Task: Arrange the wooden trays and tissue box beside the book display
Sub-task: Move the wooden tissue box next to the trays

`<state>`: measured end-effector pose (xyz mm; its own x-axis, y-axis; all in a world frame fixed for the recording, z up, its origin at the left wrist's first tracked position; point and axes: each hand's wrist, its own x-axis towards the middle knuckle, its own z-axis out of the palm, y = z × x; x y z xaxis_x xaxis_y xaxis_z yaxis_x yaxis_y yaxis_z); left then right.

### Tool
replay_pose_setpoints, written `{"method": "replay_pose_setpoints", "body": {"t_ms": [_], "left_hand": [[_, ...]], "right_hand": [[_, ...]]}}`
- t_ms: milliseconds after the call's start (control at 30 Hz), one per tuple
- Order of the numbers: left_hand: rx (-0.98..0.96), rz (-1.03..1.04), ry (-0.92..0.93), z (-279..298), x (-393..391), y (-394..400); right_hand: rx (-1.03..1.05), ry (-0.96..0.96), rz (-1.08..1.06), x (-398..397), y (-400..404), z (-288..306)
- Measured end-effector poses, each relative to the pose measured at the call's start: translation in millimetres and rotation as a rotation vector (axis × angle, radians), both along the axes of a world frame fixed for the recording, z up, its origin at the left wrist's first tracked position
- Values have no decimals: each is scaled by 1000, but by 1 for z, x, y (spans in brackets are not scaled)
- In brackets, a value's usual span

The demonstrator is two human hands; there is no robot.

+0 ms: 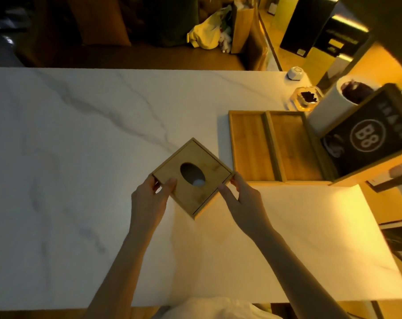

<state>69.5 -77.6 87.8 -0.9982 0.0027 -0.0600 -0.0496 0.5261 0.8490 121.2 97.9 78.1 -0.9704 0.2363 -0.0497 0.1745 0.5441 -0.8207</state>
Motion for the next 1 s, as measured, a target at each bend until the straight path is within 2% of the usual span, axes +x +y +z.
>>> {"method": "replay_pose_setpoints", "body": {"t_ms": [233, 567, 1000], "left_hand": [[-9, -136, 19, -20, 31, 84], [27, -271, -57, -45, 83, 195], [-27, -402, -147, -72, 107, 257]], "right_hand": [[5, -38, -171, 51, 77, -1], [-68, -147, -361, 121, 173, -13], [-223, -198, -544, 154, 219, -39]]}}
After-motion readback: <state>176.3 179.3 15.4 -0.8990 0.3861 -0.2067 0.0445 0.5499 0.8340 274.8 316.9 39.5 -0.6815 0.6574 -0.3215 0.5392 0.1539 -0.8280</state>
